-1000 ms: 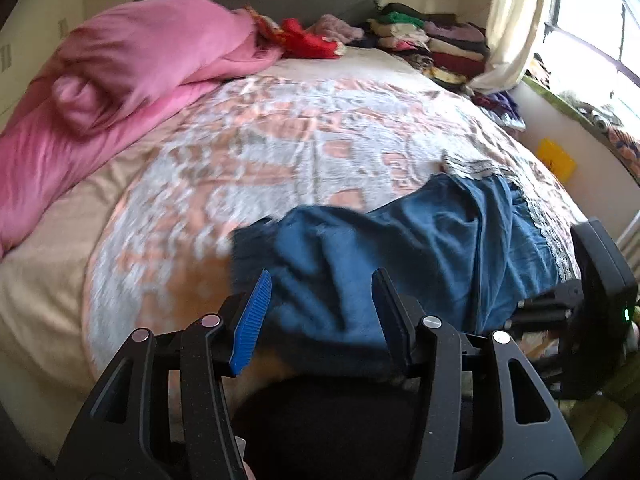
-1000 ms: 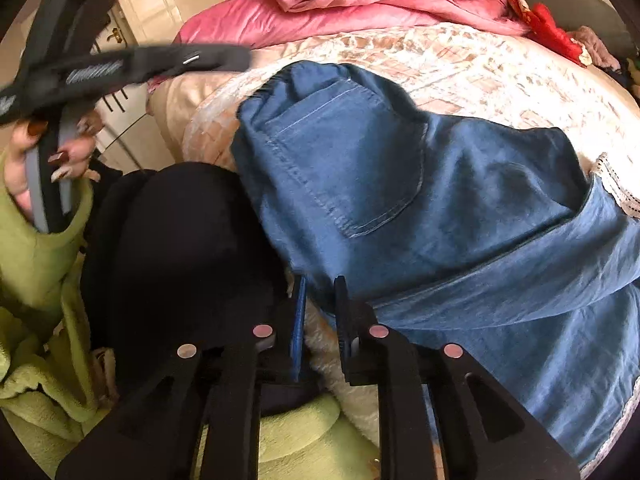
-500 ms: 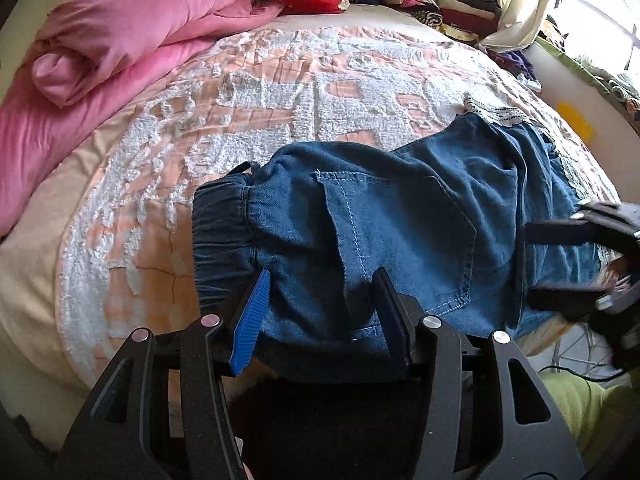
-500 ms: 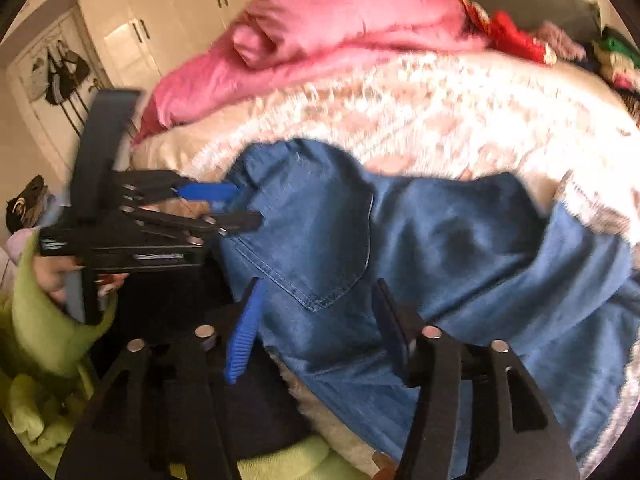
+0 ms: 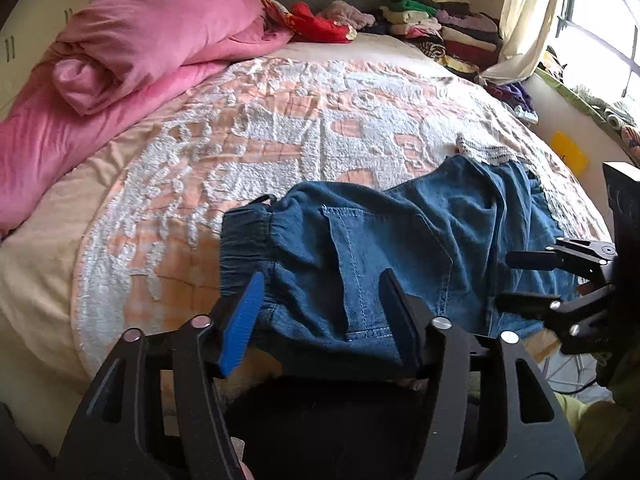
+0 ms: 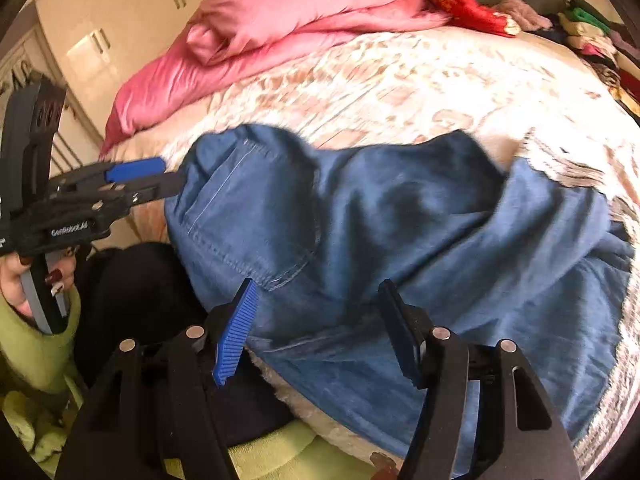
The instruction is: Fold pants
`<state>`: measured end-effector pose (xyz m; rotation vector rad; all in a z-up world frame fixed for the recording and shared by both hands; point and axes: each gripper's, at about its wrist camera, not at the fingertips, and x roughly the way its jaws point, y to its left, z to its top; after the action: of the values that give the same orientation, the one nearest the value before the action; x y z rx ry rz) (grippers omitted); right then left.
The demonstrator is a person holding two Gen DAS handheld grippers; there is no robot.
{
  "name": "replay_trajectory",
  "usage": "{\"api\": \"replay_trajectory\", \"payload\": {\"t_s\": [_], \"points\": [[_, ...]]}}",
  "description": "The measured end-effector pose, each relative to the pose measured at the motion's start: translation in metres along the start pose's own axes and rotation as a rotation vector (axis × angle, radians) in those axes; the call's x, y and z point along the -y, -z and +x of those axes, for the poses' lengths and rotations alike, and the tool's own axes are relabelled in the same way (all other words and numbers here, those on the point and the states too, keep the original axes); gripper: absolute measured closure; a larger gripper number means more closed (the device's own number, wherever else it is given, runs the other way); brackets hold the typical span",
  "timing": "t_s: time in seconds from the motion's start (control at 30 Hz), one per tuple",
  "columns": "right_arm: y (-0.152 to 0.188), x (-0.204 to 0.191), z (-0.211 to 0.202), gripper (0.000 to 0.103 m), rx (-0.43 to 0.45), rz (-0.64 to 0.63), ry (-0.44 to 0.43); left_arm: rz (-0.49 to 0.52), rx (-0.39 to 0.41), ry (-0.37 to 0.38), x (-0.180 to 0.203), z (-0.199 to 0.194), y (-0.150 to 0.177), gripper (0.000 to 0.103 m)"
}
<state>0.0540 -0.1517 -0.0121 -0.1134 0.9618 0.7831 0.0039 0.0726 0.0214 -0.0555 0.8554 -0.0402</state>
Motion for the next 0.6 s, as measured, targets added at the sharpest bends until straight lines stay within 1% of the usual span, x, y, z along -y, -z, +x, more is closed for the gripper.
{"api": "replay_trajectory", "payload": {"t_s": [0.03, 0.07, 0.1, 0.27, 0.3, 0.37, 0.47, 0.6], "points": [[0.001, 0.003, -0.007, 0.034, 0.012, 0.008, 0.009, -0.005, 0.006, -0.001, 0.001, -0.003, -0.001, 0.048], [0.003, 0.007, -0.014, 0.026, 0.03, 0.013, 0.025, -0.007, 0.01, 0.0, 0.001, -0.004, -0.002, 0.046], [0.0, 0.011, -0.017, 0.025, 0.044, 0.018, 0.038, -0.008, 0.016, 0.0, 0.001, -0.006, -0.003, 0.043], [-0.004, 0.039, -0.053, 0.025, 0.143, 0.074, 0.107, 0.01, 0.038, 0.006, 0.011, -0.015, -0.008, 0.036], [-0.007, 0.042, -0.055, 0.025, 0.157, 0.084, 0.119, 0.013, 0.04, 0.009, 0.013, -0.016, -0.009, 0.035], [-0.007, 0.056, -0.071, 0.025, 0.195, 0.112, 0.149, 0.024, 0.045, 0.016, 0.02, -0.017, -0.01, 0.035], [-0.005, 0.072, -0.086, 0.025, 0.228, 0.143, 0.186, 0.045, 0.035, 0.031, 0.031, -0.014, -0.011, 0.033], [-0.01, 0.09, -0.095, 0.025, 0.25, 0.178, 0.223, 0.07, 0.016, 0.065, 0.048, -0.007, -0.013, 0.033]]}}
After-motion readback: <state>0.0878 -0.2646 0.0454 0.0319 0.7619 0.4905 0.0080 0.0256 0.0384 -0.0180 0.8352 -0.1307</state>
